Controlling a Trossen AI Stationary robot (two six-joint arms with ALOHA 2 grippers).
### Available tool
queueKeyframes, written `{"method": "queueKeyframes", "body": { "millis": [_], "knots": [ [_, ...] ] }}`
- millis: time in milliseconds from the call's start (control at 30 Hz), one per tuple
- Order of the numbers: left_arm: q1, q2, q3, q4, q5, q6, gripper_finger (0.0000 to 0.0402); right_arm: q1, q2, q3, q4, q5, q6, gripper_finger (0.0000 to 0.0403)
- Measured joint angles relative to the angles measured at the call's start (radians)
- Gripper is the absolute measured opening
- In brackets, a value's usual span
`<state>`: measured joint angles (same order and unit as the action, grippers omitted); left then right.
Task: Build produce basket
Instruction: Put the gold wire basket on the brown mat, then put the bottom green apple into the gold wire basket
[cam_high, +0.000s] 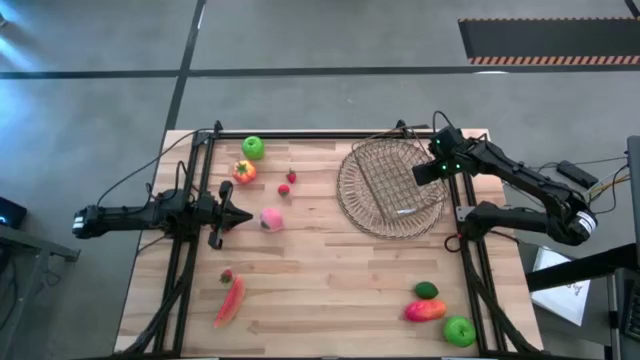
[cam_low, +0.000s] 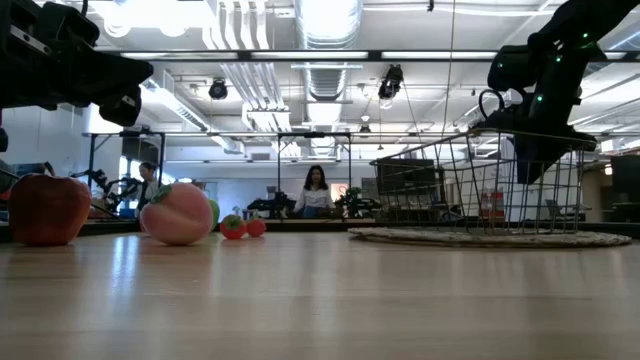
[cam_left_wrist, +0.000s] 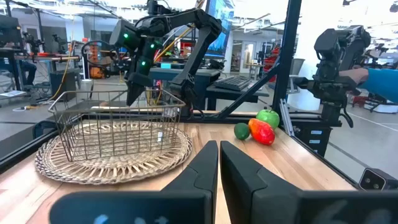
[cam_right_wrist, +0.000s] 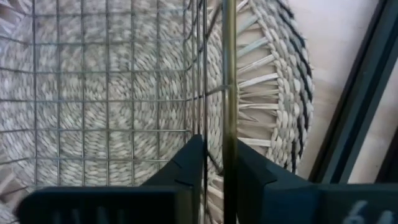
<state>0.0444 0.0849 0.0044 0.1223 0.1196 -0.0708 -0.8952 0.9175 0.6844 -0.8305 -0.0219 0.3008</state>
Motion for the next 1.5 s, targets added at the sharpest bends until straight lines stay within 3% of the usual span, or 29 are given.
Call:
{"method": "queueKeyframes", "body": {
  "millis": [267,500,867,1067,1367,1500],
  "knots": [
    [0.000,0.000,0.000,0.000,0.000,0.000,0.0002,0.000,-0.041,0.018,0.016,-0.001,-0.037,0.0159],
    [0.000,0.000,0.000,0.000,0.000,0.000,0.0002,0.000,-0.127,0.042,0.014,-0.002,-0.053,0.0194],
    [0.000,0.000,0.000,0.000,0.000,0.000,0.0002,0.062,-0.392,0.088,0.020,-0.015,-0.033,0.0176],
    [0.000,0.000,0.000,0.000,0.000,0.000,0.0002,0.198,-0.603,0.059,0.150,-0.129,0.090,0.0152],
    [0.000,0.000,0.000,0.000,0.000,0.000,0.0002,0.386,-0.891,-0.142,0.412,-0.170,0.208,0.0128],
    [0.000,0.000,0.000,0.000,0.000,0.000,0.0002,0.417,-0.912,-0.240,0.474,-0.188,0.212,0.0127]
  ]
}}
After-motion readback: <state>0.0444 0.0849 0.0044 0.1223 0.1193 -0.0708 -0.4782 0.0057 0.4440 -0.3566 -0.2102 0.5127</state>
